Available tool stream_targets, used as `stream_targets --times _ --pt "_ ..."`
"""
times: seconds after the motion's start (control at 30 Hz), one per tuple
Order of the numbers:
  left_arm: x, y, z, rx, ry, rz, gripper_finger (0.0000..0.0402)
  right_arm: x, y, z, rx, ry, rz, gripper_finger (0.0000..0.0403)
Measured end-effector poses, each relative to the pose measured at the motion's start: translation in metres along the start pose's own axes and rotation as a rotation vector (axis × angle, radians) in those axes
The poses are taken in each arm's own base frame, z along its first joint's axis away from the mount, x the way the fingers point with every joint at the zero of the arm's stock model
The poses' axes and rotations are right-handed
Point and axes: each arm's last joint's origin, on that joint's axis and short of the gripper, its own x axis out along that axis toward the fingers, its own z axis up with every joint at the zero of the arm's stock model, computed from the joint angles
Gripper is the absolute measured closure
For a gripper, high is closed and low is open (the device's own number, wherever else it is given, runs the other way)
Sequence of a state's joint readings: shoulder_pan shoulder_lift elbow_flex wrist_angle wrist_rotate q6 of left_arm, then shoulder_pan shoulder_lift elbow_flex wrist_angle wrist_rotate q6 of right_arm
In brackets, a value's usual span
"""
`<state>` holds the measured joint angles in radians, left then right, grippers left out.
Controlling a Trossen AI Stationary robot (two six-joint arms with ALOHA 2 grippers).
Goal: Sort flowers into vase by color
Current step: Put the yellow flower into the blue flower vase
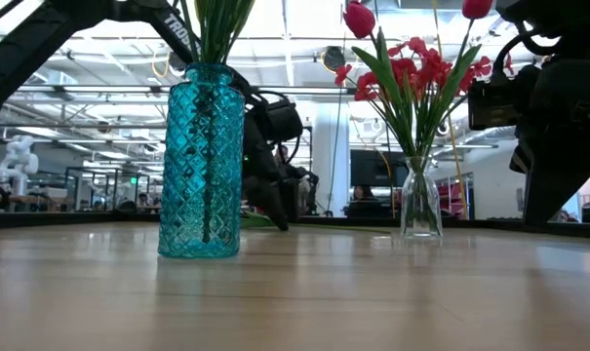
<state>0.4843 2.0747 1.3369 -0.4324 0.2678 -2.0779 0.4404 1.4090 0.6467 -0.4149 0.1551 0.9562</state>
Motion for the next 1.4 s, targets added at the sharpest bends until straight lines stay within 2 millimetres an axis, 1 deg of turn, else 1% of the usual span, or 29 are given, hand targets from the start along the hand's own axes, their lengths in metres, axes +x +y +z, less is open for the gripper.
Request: stream_targets --times 0.1,0.27,0.47,0.53,0.73,0.83,0.93,1.03,1.17,1.3,1.4 --pt "-0.001 -0.001 0.003 0.006 0.008 0.01 0.0258 0.0 0.0 0.0 -0.005 0.0 0.0 0.036" --pt "-0.001 0.001 0.004 0.016 0.003 0.028 0.032 0.0 0.0 0.0 -0.027 -0.001 -0.001 0.036" --pt "-0.001 0.003 0.005 0.095 -0.006 0.047 0.0387 0.0 -0.001 0.002 -0.023 -0.002 -0.004 0.036" --pt "-0.001 0.004 0.003 0.129 -0.007 0.049 0.0393 0.0 -0.001 0.002 -0.028 -0.003 -0.004 0.036" --pt "0.001 0.006 -0.001 0.267 0.001 0.053 0.0391 0.0 -0.001 0.002 -0.029 -0.008 0.003 0.036" --pt "0.001 0.008 -0.007 0.424 0.007 0.038 0.0391 0.0 0.001 0.003 -0.026 -0.02 0.02 0.036" --pt "-0.002 0.01 -0.015 0.575 -0.016 0.017 0.0391 0.0 0.003 0.004 -0.025 -0.031 0.036 0.036" --pt "-0.012 0.014 -0.024 0.768 -0.02 0.009 0.0391 0.0 0.003 0.004 -0.019 -0.027 0.036 0.036" --pt "-0.03 0.018 -0.037 1.05 -0.004 -0.017 0.0391 0.0 0.003 0.004 0.006 -0.028 0.043 0.036" --pt "-0.039 0.029 -0.046 1.35 0.013 0.026 0.0391 0.0 0.004 0.005 0.024 -0.037 0.055 0.036" --pt "-0.045 0.038 -0.048 1.432 0.026 0.104 0.0391 0.0 0.005 0.006 0.026 -0.044 0.065 0.036"
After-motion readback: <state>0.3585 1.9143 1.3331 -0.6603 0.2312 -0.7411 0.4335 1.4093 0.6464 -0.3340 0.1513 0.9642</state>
